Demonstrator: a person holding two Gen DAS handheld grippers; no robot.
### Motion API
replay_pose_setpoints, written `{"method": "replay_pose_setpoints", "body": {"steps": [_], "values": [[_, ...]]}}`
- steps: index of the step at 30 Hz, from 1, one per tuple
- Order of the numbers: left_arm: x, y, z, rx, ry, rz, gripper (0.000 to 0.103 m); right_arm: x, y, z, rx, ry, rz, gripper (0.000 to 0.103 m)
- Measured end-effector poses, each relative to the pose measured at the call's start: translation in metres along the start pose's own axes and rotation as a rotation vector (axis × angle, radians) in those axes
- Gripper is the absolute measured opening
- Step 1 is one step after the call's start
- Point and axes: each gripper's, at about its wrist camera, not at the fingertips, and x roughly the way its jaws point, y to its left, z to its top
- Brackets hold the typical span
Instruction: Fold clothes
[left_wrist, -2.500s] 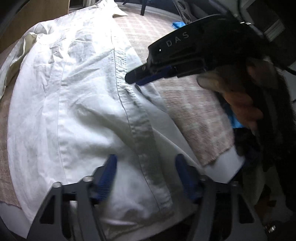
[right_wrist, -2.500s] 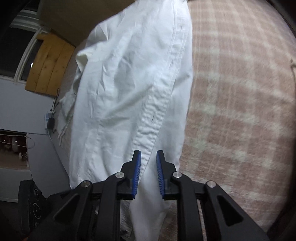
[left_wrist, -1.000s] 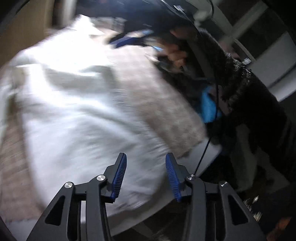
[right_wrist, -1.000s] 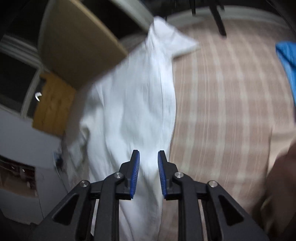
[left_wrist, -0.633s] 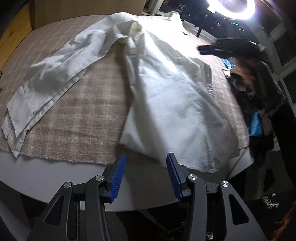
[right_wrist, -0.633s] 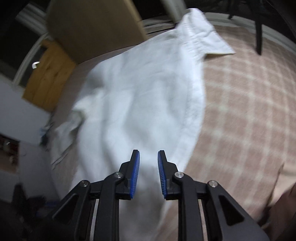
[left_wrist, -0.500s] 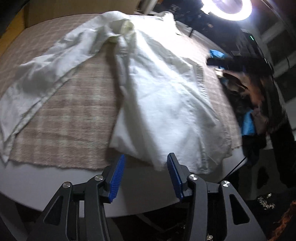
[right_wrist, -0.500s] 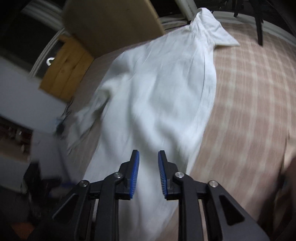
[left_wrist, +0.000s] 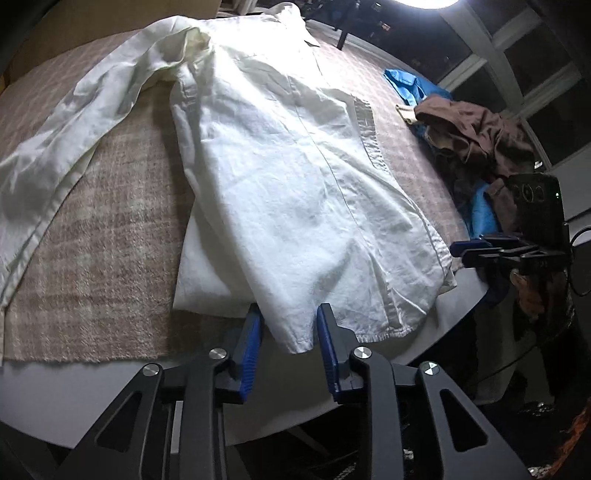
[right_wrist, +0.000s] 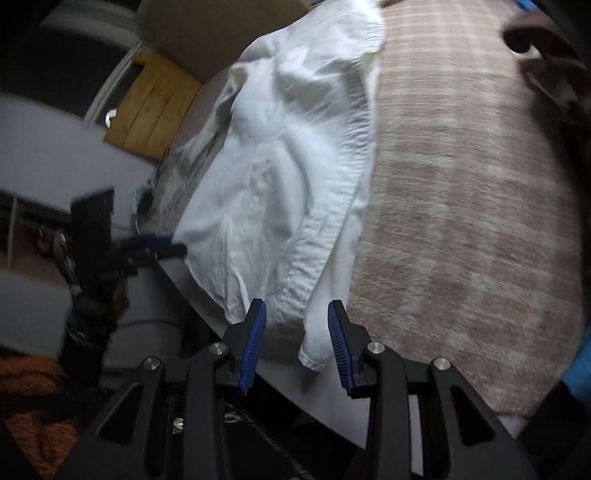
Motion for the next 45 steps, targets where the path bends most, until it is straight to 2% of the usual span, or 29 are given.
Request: {"method": "replay_pose_setpoints", "body": {"steps": [3,4,5,6,8,12,15,17,19,21,23,24,25,26,30,33,35,39,43,45], "values": [[-0.002,0.000,0.001,0.010,-0.007,0.001,0.023,0.012,0.005,0.005,-0.038,0.037,0.010,0.034],[-0.002,0.001,0.001,0.009,-0.010,0.002,0.022,0.014,0.008,0.008,-0.039,0.051,0.027,0.025],[-0.002,0.002,0.002,0.006,-0.013,0.006,0.022,0.013,0.011,0.011,-0.040,0.054,0.048,0.008],[-0.003,0.002,0.002,0.008,-0.015,0.008,0.021,0.007,0.013,0.014,-0.042,0.044,0.073,0.004],[-0.003,0.001,0.002,0.014,-0.021,0.014,0.019,-0.009,0.015,0.022,-0.047,0.010,0.083,0.004],[-0.004,0.000,-0.002,0.027,-0.030,0.019,0.016,-0.022,0.002,0.028,0.010,-0.005,0.031,0.004],[0.001,0.000,-0.003,0.023,-0.018,0.028,0.016,-0.002,-0.009,0.022,0.036,0.069,-0.128,0.006],[0.002,0.001,-0.006,0.027,-0.010,0.036,0.013,0.011,-0.015,0.017,0.075,0.153,-0.188,0.009],[0.001,0.001,-0.008,0.033,-0.007,0.032,0.010,0.010,-0.011,0.014,0.061,0.174,-0.245,0.009],[-0.003,0.003,-0.009,0.030,-0.013,0.027,0.009,-0.005,0.004,0.017,0.013,0.098,-0.283,0.009],[-0.008,0.007,-0.011,0.014,-0.024,0.015,0.010,-0.019,0.023,0.024,-0.039,-0.004,-0.254,0.010],[-0.011,0.008,-0.012,0.007,-0.029,0.009,0.010,-0.021,0.033,0.027,-0.079,-0.042,-0.217,0.013],[-0.014,0.008,-0.013,0.004,-0.037,0.010,0.010,-0.019,0.043,0.030,-0.118,-0.059,-0.197,0.026],[-0.018,0.009,-0.014,0.002,-0.044,0.021,0.010,-0.010,0.052,0.031,-0.157,-0.048,-0.198,0.033],[-0.032,0.020,-0.018,-0.009,-0.064,0.069,0.017,0.032,0.108,0.023,-0.385,-0.002,-0.271,0.034],[-0.038,0.035,-0.021,-0.019,-0.064,0.088,0.017,0.060,0.154,0.018,-0.497,-0.006,-0.206,0.036],[-0.041,0.048,-0.022,-0.029,-0.067,0.085,0.017,0.086,0.179,0.013,-0.573,0.009,-0.225,0.041],[-0.043,0.066,-0.024,-0.035,-0.064,0.071,0.017,0.129,0.210,0.000,-0.707,0.019,-0.357,0.042],[-0.043,0.075,-0.023,-0.022,-0.053,0.040,0.021,0.143,0.211,0.001,-0.749,0.023,-0.412,0.041],[-0.043,0.076,-0.023,-0.004,-0.054,0.027,0.022,0.130,0.200,0.011,-0.652,0.017,-0.353,0.023]]}}
